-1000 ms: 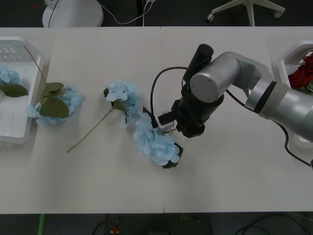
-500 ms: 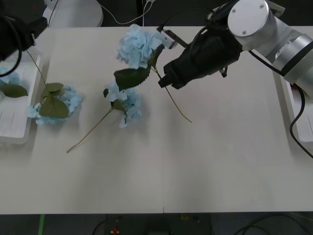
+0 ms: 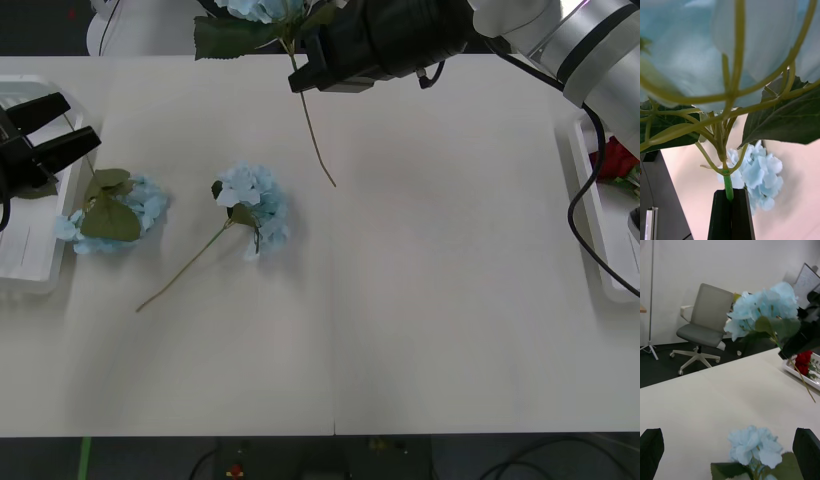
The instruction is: Put the red flowers into the right box and the blue flowers into the left box
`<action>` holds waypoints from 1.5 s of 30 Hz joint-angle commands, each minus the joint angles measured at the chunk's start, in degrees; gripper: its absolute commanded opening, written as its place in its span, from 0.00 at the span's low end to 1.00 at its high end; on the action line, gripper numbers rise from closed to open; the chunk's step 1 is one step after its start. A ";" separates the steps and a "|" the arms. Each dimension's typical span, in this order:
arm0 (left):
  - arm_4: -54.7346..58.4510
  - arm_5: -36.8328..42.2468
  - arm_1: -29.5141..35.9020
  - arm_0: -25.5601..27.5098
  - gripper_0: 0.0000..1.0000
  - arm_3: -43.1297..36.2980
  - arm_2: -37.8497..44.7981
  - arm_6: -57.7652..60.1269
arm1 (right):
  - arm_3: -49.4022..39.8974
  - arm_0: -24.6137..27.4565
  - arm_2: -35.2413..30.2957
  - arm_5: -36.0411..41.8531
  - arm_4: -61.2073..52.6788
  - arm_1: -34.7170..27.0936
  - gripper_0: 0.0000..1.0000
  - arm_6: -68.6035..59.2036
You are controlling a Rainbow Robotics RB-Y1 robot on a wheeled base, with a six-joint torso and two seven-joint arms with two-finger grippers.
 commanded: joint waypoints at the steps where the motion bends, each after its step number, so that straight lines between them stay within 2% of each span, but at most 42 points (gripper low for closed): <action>1: -3.14 -7.51 4.72 -4.83 1.00 6.69 1.29 -18.24 | 0.27 -4.99 -1.16 -1.12 -1.20 2.30 0.00 -1.37; 5: -3.85 -12.08 6.12 -5.00 1.00 11.09 1.38 -34.41 | 0.27 -4.90 -1.95 -1.65 -2.34 3.18 0.00 -1.02; 14: -12.55 -12.87 6.65 -5.00 1.00 14.96 8.14 -68.25 | 0.10 -4.90 -1.87 -4.63 -2.43 6.43 0.00 -0.14; 17: -13.25 -13.04 6.65 -4.91 1.00 15.04 8.85 -72.65 | 0.10 -4.90 -1.87 -6.13 -2.34 7.40 0.00 0.13; 21: -10.88 -14.27 6.56 -4.83 1.00 14.60 5.42 -62.36 | 0.10 -4.90 -1.95 -7.36 -1.11 8.54 0.00 0.39; 26: -2.88 -13.83 5.51 -4.83 1.00 11.70 -2.14 -33.80 | 0.10 -4.90 -1.87 -7.89 -0.32 9.33 0.00 0.48; 31: -1.65 -8.91 1.82 -5.09 1.00 8.10 -2.23 -17.36 | 0.10 -4.82 -1.95 -7.97 -0.24 9.60 0.00 0.48; 40: -3.23 1.99 0.59 -5.09 1.00 -3.68 -3.37 14.28 | 0.10 -4.82 -1.87 -7.97 0.12 9.77 0.00 0.56; 45: -5.60 2.60 0.59 -5.97 1.00 -7.11 -3.99 28.69 | 0.10 -4.90 -1.87 -7.97 0.20 9.95 0.00 0.56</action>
